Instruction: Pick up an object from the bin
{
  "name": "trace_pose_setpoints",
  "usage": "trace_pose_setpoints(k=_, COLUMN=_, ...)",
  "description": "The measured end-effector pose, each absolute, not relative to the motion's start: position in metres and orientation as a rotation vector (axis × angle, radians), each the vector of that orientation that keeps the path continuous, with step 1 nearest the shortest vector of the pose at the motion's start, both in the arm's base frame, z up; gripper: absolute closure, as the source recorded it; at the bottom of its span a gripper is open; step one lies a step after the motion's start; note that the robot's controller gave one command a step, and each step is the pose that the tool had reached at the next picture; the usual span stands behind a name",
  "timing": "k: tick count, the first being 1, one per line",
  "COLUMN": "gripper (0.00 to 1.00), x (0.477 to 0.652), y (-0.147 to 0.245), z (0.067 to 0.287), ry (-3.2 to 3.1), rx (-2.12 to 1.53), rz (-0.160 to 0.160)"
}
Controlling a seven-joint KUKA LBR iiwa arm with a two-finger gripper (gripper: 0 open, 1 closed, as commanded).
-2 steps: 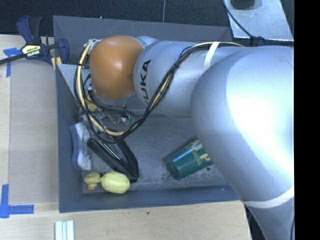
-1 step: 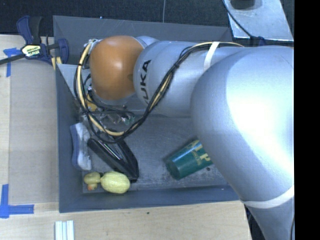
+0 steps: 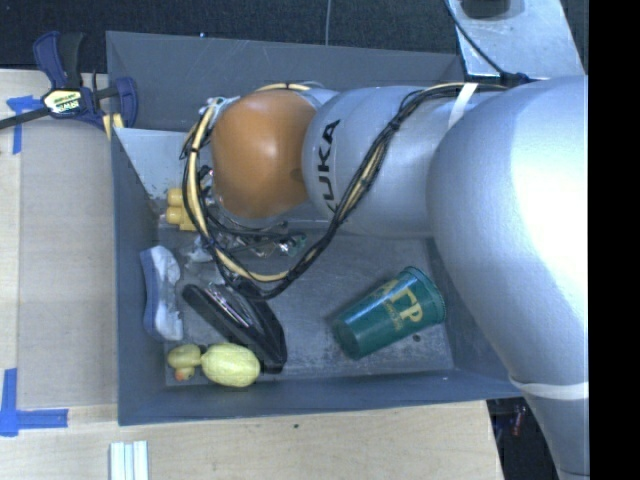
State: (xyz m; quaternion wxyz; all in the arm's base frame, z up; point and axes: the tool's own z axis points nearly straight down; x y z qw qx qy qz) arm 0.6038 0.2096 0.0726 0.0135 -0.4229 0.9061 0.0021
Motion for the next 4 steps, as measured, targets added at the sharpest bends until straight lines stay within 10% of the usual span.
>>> trace_pose_setpoints(k=1, gripper=1.00, x=0.604, y=0.221, z=0.072, ry=2.878, rx=-1.190, rz=0.006)
trace_pose_setpoints(k=4, gripper=1.00, x=0.594, y=0.223, z=0.173, ry=2.781, rx=-1.409, rz=0.005)
